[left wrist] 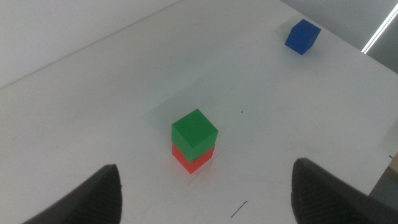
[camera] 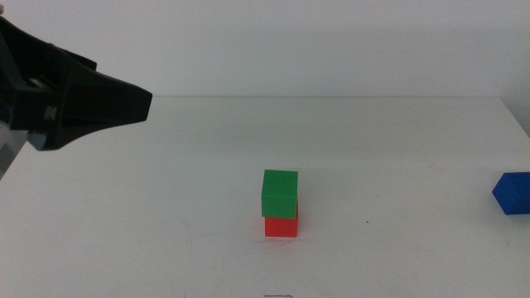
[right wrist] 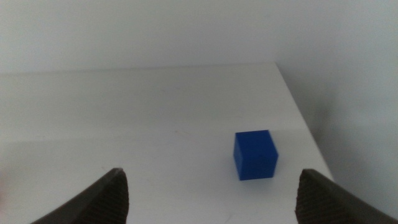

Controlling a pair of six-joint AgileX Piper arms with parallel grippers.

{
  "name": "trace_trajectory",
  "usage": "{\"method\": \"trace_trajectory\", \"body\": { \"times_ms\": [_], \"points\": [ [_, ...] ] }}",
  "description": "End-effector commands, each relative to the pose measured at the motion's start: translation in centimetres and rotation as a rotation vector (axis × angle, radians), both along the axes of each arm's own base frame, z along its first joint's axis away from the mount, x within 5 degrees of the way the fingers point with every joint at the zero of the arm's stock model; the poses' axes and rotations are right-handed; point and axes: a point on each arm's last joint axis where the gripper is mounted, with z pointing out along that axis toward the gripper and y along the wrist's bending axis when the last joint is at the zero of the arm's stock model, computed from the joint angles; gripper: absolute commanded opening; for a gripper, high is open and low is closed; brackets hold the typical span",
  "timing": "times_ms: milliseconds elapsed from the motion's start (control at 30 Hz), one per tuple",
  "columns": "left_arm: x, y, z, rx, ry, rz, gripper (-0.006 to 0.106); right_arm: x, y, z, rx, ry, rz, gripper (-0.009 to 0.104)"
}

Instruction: Stack red cubes first, then green, then blue cubes in a specific spot.

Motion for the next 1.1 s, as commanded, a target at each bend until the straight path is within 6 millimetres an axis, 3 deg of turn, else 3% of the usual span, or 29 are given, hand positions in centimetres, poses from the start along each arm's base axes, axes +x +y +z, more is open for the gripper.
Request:
{"method": "trace_trajectory", "body": {
  "times_ms": [0,167,333,533,733,933,1067],
  "points": [
    [-0.3,-0.2,1.3,-0.061,-0.064,0.012,0.094,1.5,-0.2,3.1,-0.048,-0.035,-0.001,0.083],
    [-0.3,-0.2,1.3,-0.061,-0.064,0.012,0.094,4.3,-0.2,4.6,0.019,0.242,-0.022,0.083],
    [-0.3,-0.2,1.3,-0.061,-0.064,0.012,0.094,6.9,-0.4,4.0,0.031,0.581,-0.045,0.083],
    [-0.3,-0.2,1.3,-0.061,-0.064,0.012,0.094,9.5,-0.5,2.3,0.029,0.705,-0.055,0.083],
    [-0.3,-0.2,1.3,-0.061,-0.064,0.012,0.094,10.5,-0.5,1.3,0.039,0.77,-0.053,0.083],
    [-0.3,-0.2,1.3,-0.061,-0.064,0.012,0.094,10.7,-0.1,1.4,0.11,0.774,-0.061,0.083],
    [-0.3,-0.2,1.3,-0.061,-0.064,0.012,0.094,12.1,-0.1,2.2,0.118,0.787,-0.059,0.083]
  ]
}}
